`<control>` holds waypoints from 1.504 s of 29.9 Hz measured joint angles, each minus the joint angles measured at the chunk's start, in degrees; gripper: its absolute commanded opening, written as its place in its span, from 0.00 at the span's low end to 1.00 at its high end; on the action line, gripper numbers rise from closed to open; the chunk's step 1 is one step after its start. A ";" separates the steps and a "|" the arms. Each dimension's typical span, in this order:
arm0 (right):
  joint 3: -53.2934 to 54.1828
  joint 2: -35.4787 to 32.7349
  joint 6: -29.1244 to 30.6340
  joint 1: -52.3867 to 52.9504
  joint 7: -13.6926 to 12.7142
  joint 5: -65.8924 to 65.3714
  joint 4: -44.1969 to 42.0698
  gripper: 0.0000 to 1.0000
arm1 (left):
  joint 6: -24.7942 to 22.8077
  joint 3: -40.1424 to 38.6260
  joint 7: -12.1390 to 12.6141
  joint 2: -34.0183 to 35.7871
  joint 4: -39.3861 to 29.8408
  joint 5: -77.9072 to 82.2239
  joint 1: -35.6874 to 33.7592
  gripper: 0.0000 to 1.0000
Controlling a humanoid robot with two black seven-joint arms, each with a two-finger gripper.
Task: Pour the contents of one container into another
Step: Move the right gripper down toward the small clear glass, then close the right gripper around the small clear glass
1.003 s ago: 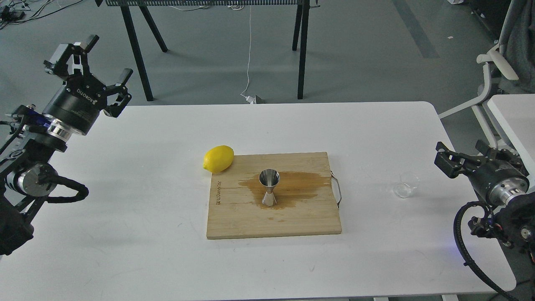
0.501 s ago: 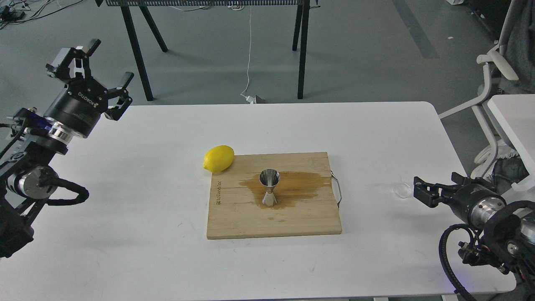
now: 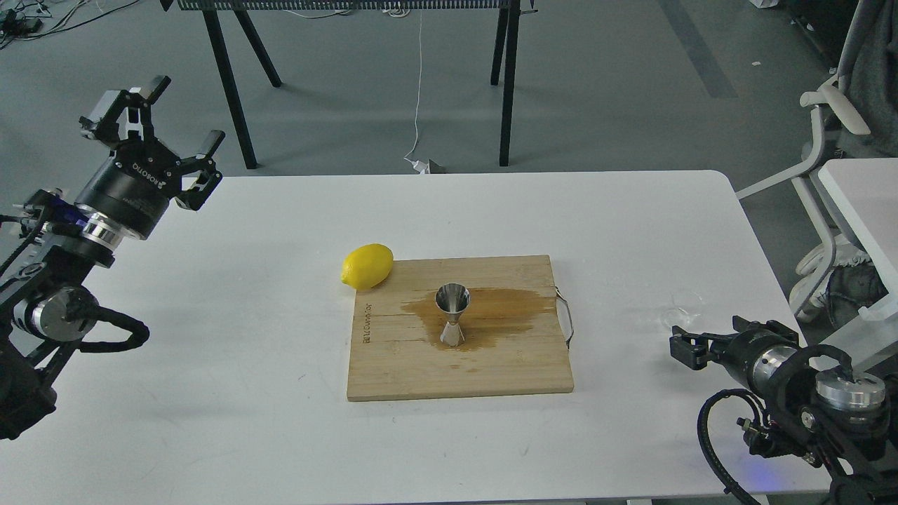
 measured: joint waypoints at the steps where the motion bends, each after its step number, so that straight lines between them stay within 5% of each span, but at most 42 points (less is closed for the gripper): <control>1: -0.04 0.39 0.00 0.25 0.05 -0.40 -0.40 0.98 | 0.00 0.00 0.00 -0.03 0.02 0.00 0.00 0.95; 45: -0.50 7.43 0.01 9.64 0.16 -8.78 -13.36 0.90 | 0.00 0.00 0.00 -0.24 1.05 0.00 0.27 0.95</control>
